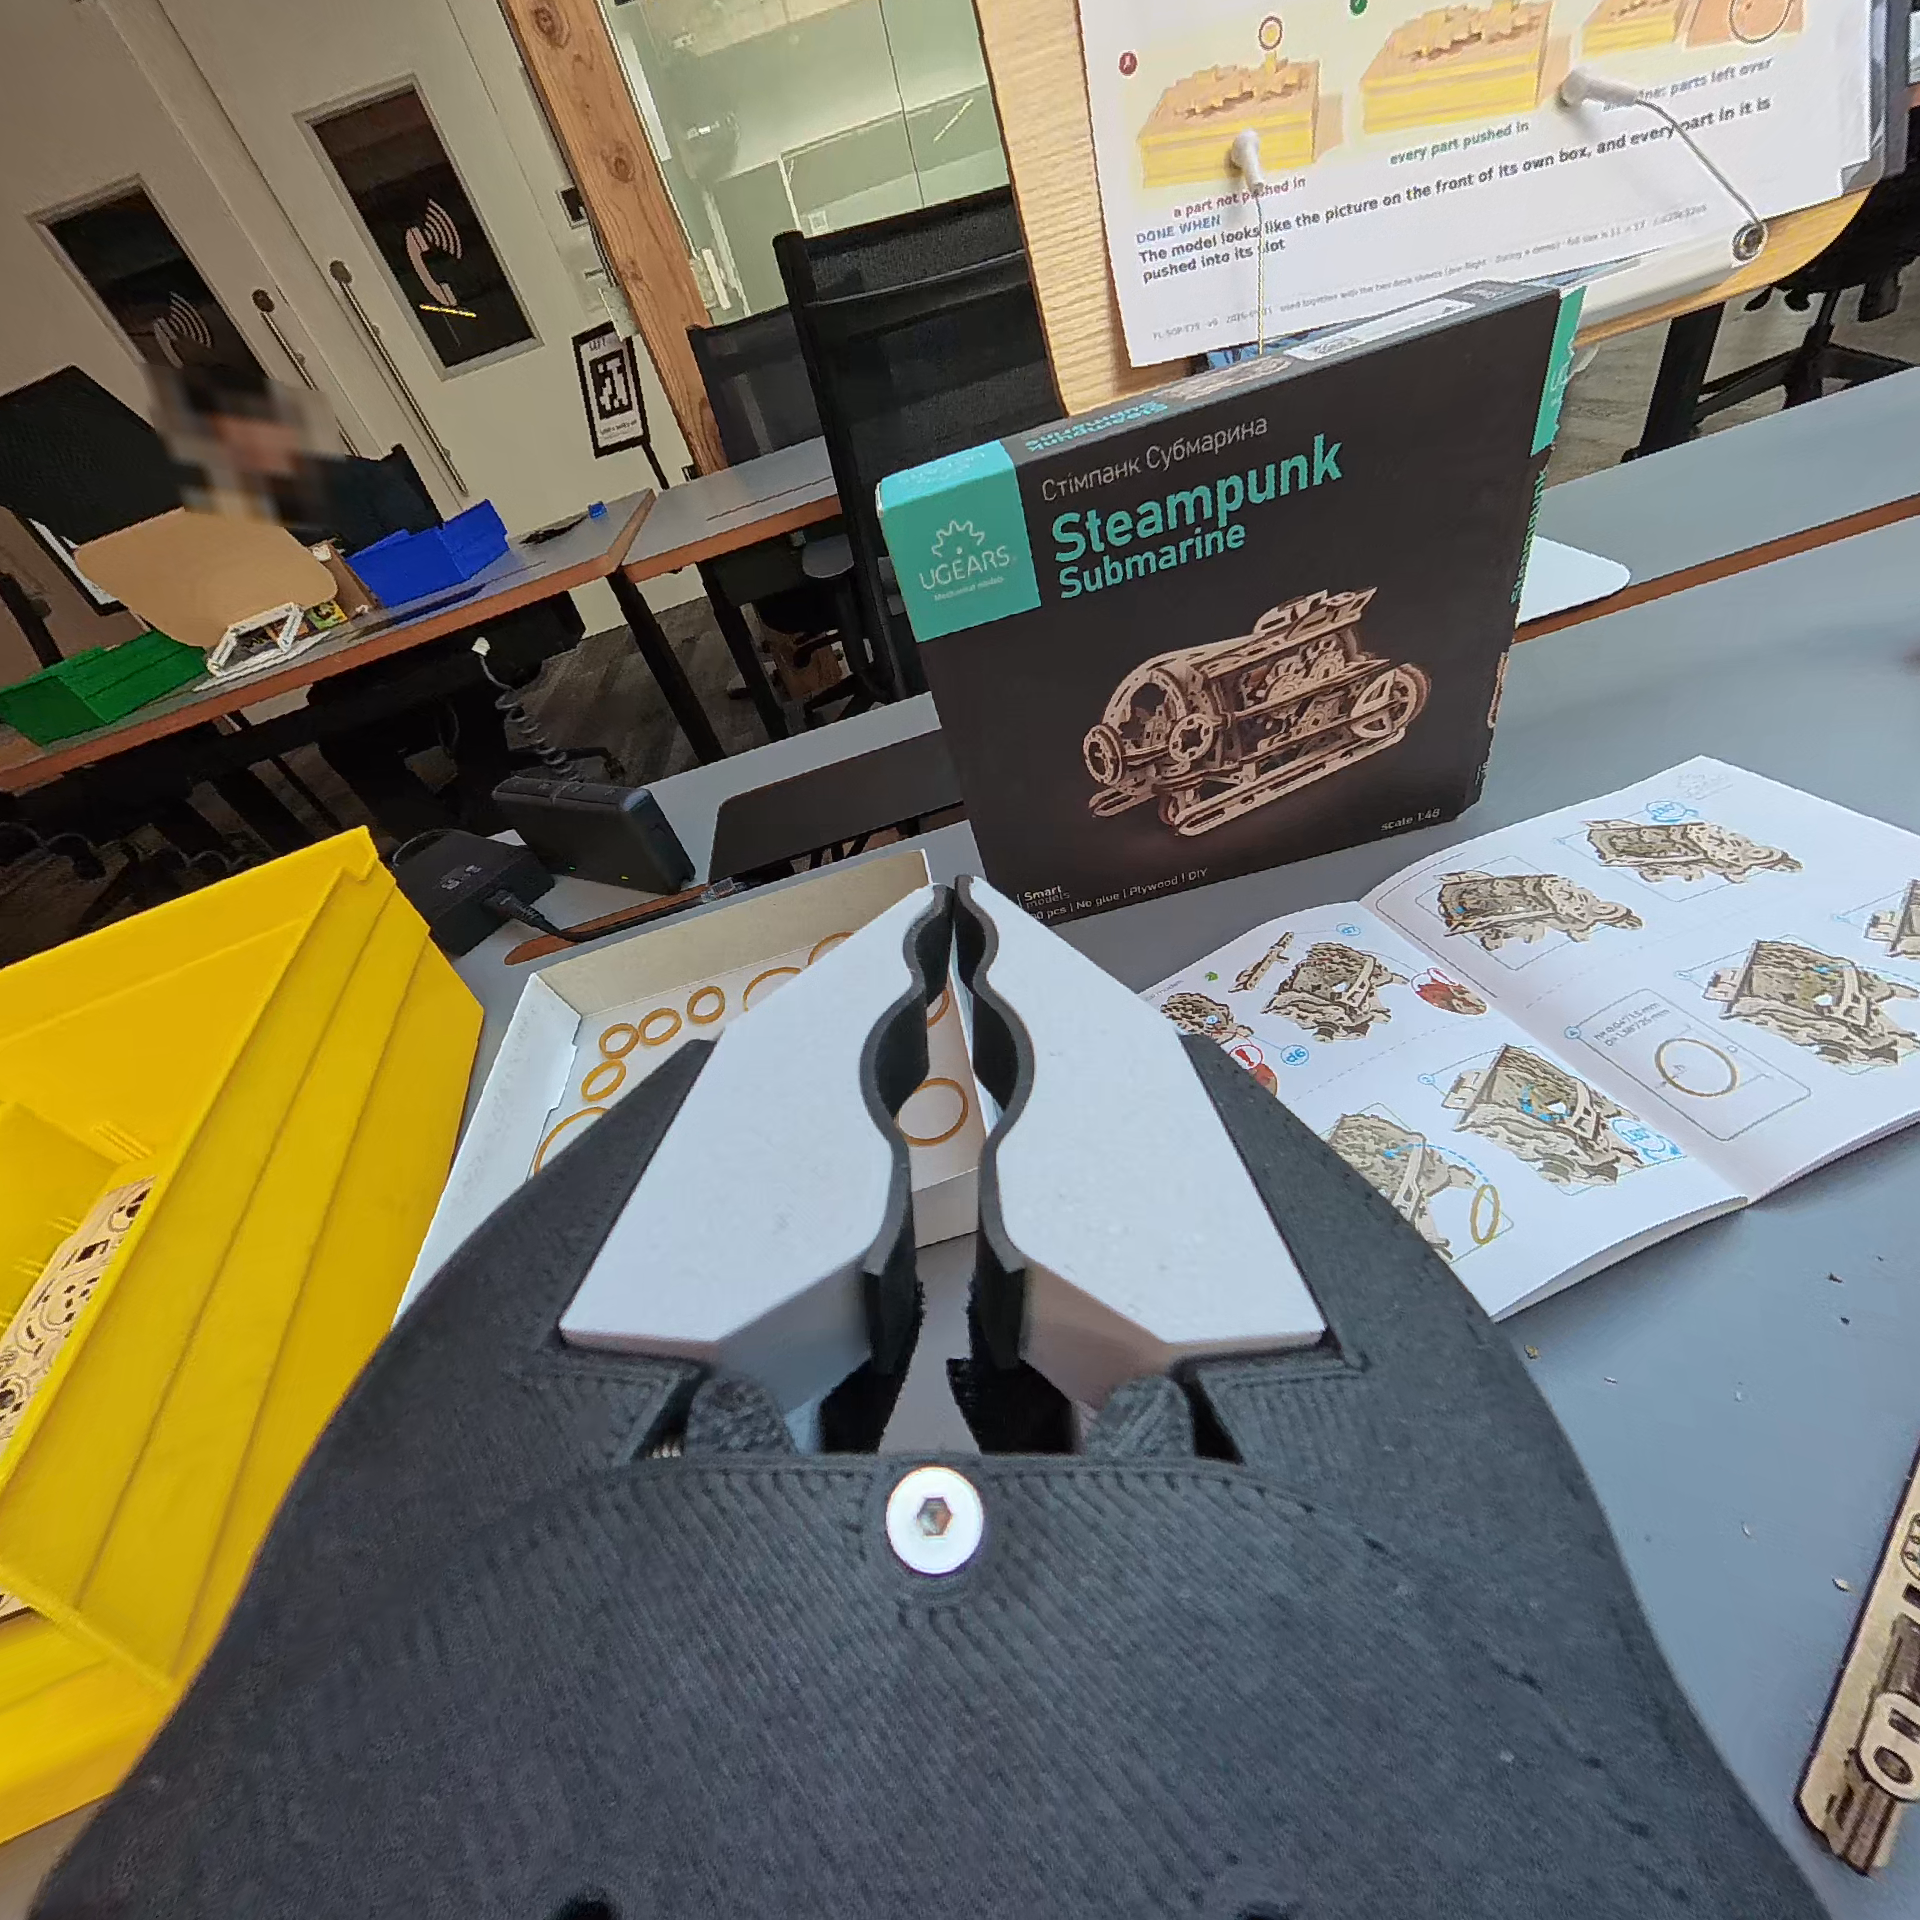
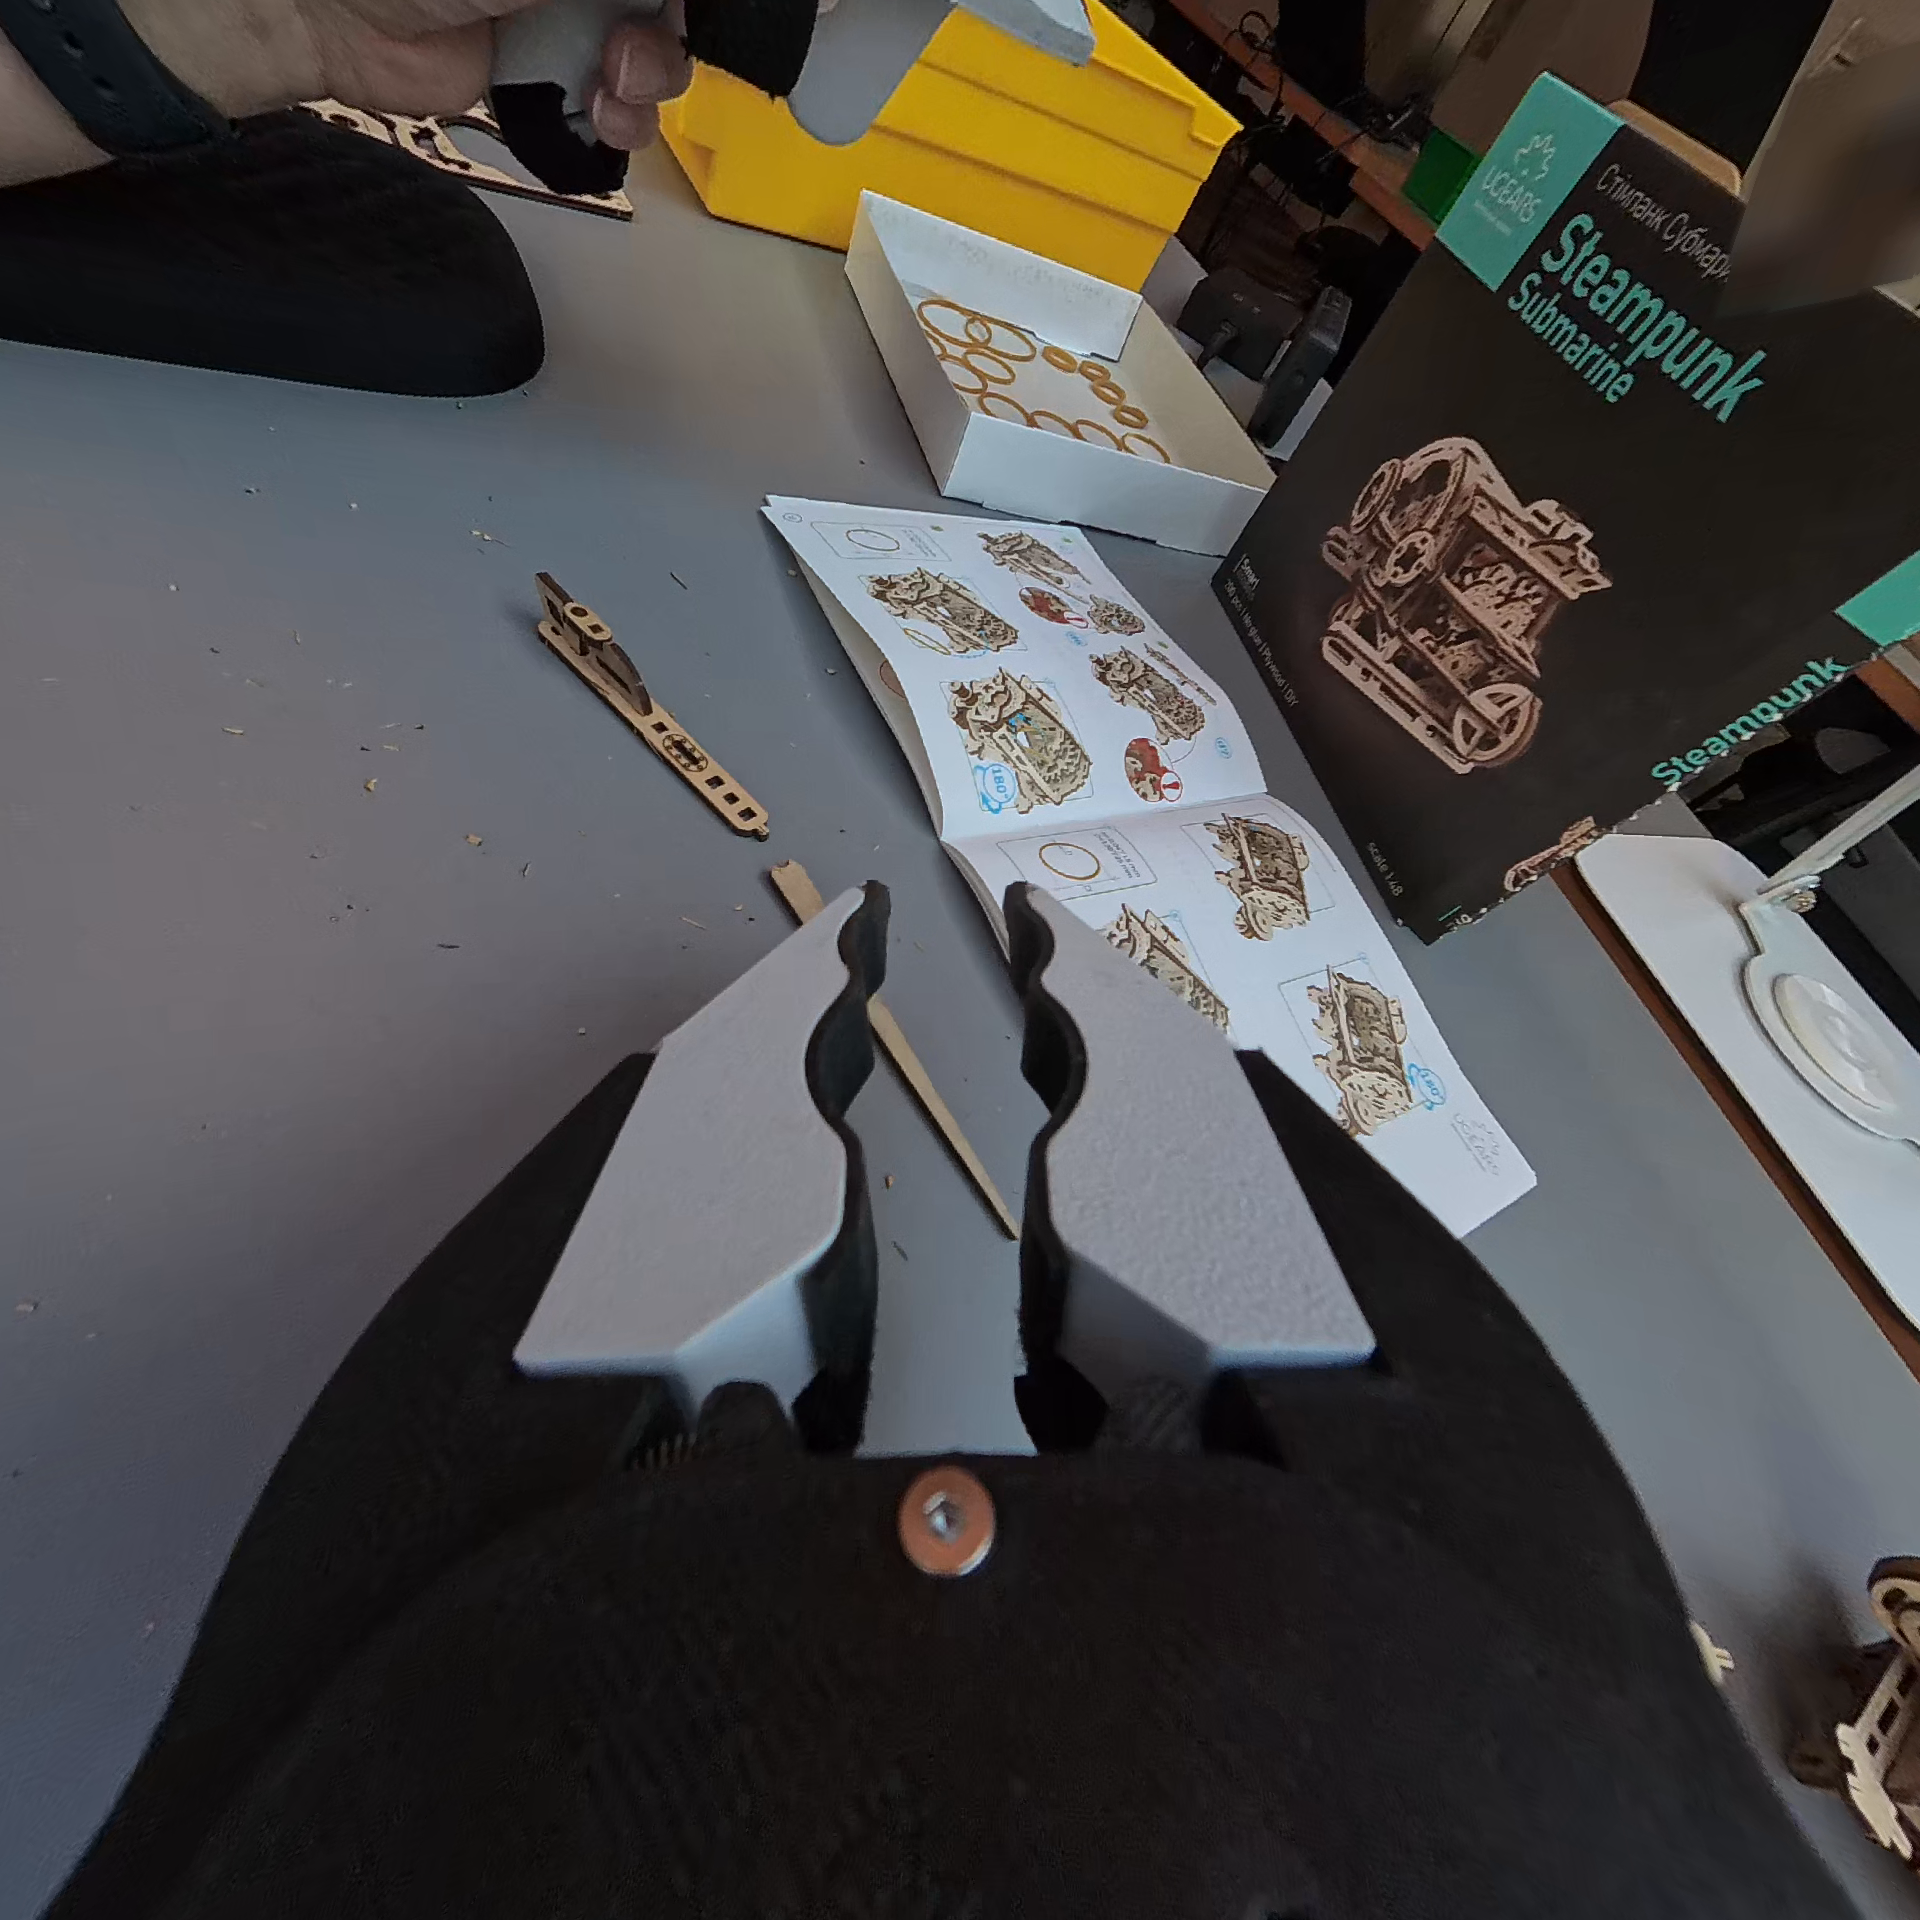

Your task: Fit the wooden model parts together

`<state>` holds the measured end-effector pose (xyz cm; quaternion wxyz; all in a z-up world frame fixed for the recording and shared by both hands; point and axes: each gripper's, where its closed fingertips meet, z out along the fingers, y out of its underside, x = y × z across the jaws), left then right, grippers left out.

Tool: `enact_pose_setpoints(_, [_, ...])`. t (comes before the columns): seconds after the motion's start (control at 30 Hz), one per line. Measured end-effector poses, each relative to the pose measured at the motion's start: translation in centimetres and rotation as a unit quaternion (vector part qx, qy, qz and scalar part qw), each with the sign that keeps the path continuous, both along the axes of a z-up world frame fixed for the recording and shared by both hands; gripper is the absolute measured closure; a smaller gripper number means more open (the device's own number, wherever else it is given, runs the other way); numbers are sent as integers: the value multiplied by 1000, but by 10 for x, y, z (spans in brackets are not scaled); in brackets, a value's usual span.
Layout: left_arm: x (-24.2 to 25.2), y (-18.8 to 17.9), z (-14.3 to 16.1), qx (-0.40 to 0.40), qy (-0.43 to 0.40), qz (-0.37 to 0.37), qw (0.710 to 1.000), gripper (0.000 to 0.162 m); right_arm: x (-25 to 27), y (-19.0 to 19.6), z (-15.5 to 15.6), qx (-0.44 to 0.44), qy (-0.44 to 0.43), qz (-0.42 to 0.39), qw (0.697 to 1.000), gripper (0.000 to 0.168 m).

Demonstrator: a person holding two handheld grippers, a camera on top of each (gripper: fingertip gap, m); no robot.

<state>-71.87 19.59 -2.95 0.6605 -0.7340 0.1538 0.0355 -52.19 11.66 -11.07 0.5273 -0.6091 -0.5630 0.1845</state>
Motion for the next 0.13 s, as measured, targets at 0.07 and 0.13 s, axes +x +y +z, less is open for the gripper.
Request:
enact_pose_setpoints(0.07, [-1,0,1,1,-2,1,1000,162,0,-1,-1,-4,0,3,1000,146])
enact_pose_setpoints(0.13, [-1,0,1,-1,-7,1,1000,162,0,-1,0,-5,1,4,1000,146])
